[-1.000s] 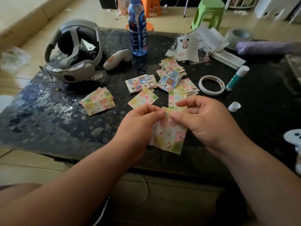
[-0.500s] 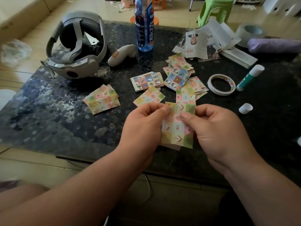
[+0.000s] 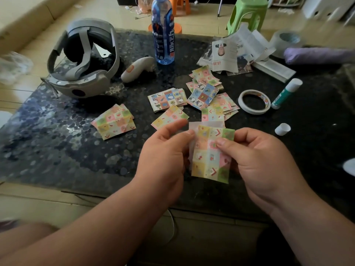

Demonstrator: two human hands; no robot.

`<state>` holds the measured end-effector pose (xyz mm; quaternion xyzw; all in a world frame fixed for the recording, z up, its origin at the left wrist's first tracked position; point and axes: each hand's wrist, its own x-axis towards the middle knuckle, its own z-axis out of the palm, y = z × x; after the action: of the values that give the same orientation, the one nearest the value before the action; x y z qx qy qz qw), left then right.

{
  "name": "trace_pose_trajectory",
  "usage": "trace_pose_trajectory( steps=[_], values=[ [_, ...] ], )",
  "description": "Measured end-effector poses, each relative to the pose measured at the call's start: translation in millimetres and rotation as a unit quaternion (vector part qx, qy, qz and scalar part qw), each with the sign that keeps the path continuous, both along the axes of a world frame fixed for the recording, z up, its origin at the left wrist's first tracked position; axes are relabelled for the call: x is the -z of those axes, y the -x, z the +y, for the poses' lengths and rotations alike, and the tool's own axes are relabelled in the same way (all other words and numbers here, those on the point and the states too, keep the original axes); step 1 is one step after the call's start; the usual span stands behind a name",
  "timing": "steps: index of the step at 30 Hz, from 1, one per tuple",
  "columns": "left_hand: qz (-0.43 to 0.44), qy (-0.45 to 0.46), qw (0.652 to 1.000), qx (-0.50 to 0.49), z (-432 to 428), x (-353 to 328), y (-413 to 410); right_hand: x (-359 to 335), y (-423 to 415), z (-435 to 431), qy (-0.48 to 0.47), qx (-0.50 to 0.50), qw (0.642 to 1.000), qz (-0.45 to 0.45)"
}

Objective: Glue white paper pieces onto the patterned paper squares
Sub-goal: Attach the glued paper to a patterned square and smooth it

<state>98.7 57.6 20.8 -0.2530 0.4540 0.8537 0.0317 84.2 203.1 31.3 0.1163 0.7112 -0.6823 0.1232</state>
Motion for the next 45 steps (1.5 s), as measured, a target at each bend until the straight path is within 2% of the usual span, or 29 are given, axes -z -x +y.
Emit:
trace_pose_trajectory(
  steps=[6,11,16,21,25,29,34,45],
  values=[
    [-0.002,-0.012,1.0,0.022,-1.4,2.1,3.0,-5.2,2.7,7.8,0.001,-0.023,1.0,0.018],
    [0.015,-0.026,0.999,0.039,-3.5,2.9,5.0,-7.4,5.5,9.2,-0.026,-0.019,0.997,0.07],
    [0.037,-0.053,0.995,0.076,-5.9,4.0,5.9,-6.0,6.6,11.3,-0.149,-0.051,0.975,0.159],
    [0.028,-0.02,0.997,0.066,-4.0,3.4,5.8,-4.5,5.4,11.7,-0.2,-0.064,0.958,0.196],
    [0.022,0.028,0.998,0.053,-2.8,0.6,5.0,-5.2,7.1,14.9,-0.2,-0.07,0.959,0.187],
    [0.015,0.046,0.998,0.044,-3.6,-0.4,4.9,-10.6,14.4,25.6,-0.166,-0.032,0.969,0.179],
    [0.03,0.037,0.995,0.089,-5.5,-3.1,3.1,-15.6,16.5,28.1,-0.09,-0.077,0.986,0.115],
    [0.046,0.017,0.99,0.135,-11.2,-1.9,3.7,-15.4,18.3,27.4,-0.071,-0.108,0.988,0.078]
  ],
)
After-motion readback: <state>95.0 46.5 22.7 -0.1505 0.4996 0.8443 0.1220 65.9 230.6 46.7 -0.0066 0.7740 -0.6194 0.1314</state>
